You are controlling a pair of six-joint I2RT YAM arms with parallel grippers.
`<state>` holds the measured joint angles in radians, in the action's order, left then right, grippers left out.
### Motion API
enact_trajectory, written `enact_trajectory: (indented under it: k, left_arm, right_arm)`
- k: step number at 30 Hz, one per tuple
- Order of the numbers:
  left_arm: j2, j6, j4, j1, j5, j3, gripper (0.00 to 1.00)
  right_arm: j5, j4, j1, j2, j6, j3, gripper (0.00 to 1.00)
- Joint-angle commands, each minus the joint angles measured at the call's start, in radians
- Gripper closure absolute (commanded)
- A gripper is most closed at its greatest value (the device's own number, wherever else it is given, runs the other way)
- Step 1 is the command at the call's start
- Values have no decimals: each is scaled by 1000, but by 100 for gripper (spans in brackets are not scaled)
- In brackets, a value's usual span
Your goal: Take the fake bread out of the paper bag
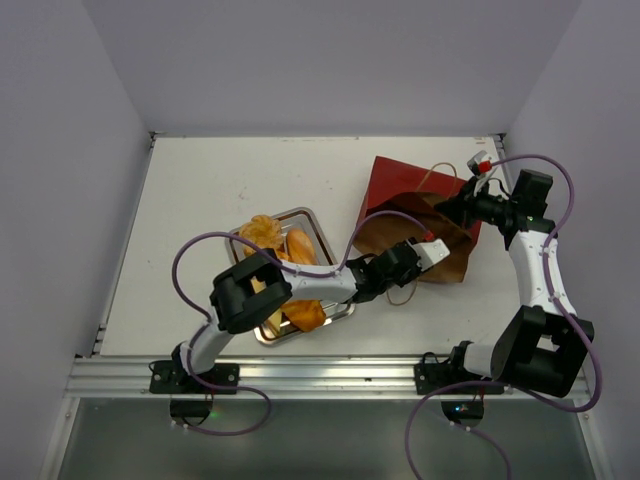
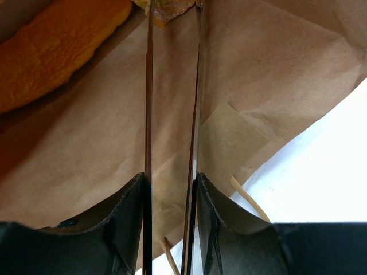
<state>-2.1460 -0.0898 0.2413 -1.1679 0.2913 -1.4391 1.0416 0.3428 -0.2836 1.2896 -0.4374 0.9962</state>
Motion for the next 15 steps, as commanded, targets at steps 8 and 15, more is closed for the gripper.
enact_trajectory:
  k: [8,15]
  left_arm:
    - [-40,-54,27,-9,78,-95,57]
    - [-60,-76,39,-7,108,-112,57]
  right_arm:
    - [58,-30,-2,-15,16,10,96]
    - [67,-31,-3,-16,17,7,96]
